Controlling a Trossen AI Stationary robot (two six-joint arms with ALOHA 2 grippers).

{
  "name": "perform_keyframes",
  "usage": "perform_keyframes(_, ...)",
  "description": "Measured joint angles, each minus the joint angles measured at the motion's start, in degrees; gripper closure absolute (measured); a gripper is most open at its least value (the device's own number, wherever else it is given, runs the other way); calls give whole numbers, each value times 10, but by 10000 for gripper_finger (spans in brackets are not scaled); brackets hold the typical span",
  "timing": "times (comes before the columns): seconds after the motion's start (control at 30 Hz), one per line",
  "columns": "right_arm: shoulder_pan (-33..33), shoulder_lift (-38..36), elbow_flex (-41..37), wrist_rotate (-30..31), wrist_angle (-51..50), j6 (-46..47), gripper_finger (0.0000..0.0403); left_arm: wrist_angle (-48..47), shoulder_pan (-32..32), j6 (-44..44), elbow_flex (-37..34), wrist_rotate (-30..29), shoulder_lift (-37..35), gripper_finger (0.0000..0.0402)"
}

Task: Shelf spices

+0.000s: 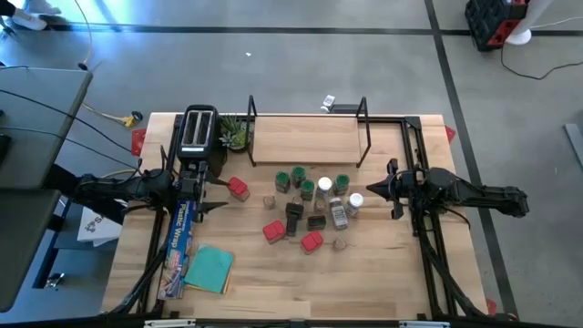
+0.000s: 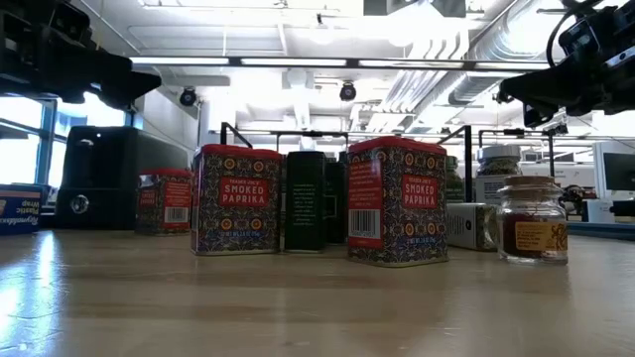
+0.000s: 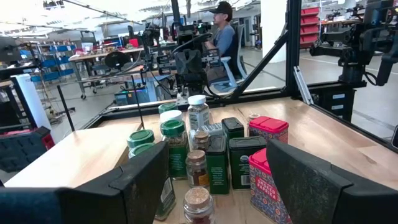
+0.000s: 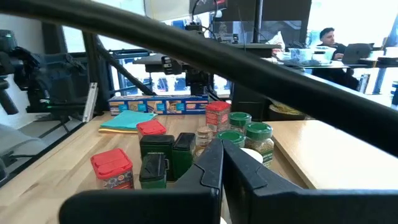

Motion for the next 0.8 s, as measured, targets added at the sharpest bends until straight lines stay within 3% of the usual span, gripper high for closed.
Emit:
perform_keyframes(0.23,0,0,0,32,-1,-12,403,0,0,0,0,0,0,133)
perform_keyframes(0.4,-5,-1,0,132,28,-112,403,0,0,0,0,0,0,133)
perform_keyframes(0.57,-5,-1,0,270,61,-331,403,0,0,0,0,0,0,133)
perform_keyframes(0.7,-7,-1,0,284,112,-470,403,0,0,0,0,0,0,133)
perform_keyframes(0.8,-8,0,0,271,152,-509,403,1,0,0,0,0,0,133)
